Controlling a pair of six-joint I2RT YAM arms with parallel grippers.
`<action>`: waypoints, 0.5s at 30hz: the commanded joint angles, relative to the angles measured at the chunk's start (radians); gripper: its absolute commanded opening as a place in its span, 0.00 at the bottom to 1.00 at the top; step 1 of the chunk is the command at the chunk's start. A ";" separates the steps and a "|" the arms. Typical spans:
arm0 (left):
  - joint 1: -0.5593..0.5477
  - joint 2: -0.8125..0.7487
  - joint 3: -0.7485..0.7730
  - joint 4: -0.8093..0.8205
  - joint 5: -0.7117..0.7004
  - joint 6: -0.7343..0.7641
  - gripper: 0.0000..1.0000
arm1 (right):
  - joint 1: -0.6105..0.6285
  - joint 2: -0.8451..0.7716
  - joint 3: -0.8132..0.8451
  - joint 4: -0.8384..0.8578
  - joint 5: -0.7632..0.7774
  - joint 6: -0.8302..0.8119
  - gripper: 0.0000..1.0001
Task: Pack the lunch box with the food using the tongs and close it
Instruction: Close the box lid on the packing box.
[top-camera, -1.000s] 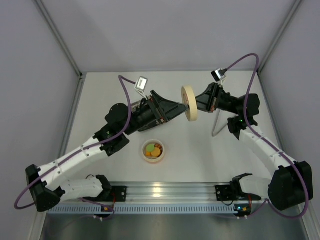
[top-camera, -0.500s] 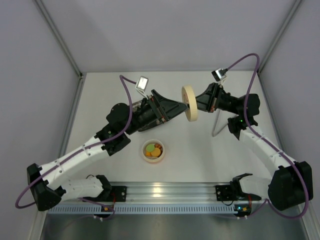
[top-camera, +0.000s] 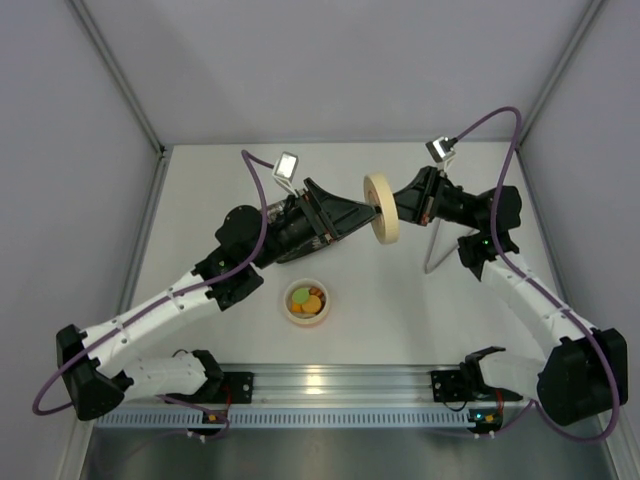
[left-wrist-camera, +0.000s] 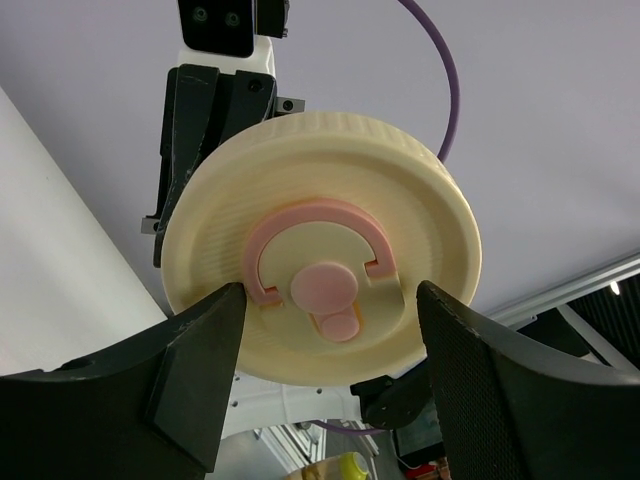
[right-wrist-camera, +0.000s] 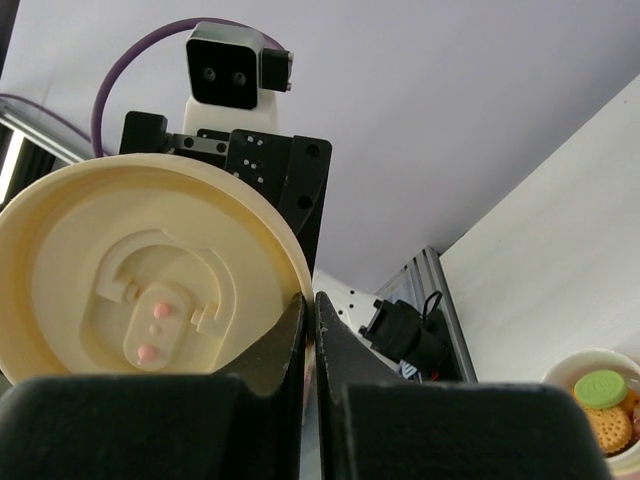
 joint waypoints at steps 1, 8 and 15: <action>-0.007 0.002 0.017 0.089 0.029 -0.028 0.73 | -0.007 -0.033 0.059 -0.048 -0.001 -0.071 0.00; -0.016 -0.004 0.017 0.078 0.048 -0.047 0.66 | -0.006 -0.031 0.067 -0.094 0.007 -0.117 0.00; -0.016 -0.018 0.016 0.050 0.042 -0.036 0.55 | -0.006 -0.028 0.068 -0.101 0.010 -0.129 0.00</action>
